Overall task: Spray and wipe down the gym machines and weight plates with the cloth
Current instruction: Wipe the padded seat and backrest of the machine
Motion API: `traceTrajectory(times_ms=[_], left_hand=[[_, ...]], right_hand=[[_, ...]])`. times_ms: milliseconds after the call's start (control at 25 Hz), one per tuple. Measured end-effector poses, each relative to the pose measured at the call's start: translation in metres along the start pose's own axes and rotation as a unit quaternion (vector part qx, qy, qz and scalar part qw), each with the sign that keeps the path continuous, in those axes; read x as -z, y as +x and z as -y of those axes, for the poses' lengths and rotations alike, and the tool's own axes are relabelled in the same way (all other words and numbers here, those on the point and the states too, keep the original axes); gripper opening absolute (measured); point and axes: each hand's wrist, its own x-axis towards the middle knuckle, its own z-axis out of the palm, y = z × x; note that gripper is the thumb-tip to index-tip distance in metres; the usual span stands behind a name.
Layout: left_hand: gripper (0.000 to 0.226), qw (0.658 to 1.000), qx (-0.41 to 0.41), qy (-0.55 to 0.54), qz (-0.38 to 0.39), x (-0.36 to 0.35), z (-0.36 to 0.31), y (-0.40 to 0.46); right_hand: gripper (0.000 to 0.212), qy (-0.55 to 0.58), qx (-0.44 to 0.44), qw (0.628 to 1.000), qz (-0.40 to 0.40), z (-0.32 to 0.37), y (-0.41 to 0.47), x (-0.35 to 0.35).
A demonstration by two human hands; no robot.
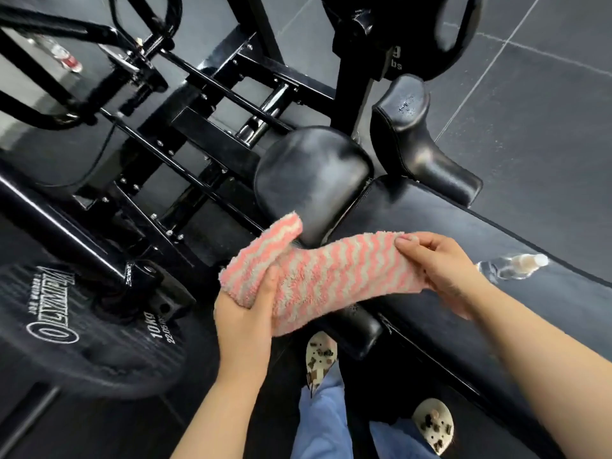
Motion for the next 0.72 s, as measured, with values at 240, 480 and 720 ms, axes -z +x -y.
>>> traceTrajectory(times_ms=[240,480,720], left_hand=[[0.045,0.977,-0.052,0.1,-0.179,0.025,0.01,0.013],[0.068,0.945,0.018,0.296,-0.137,0.004,0.051,0.026],[0.054,0.859,-0.082,0.501,0.057,-0.018,0.051,0.067]], right_hand=[[0.019,-0.095,0.103,0.99,-0.034,0.006,0.009,-0.043],[0.051,-0.274,0.1,0.945,-0.147,-0.022,0.014,-0.072],[0.035,-0.174,0.12,0.974,0.077,-0.016,0.014,-0.132]])
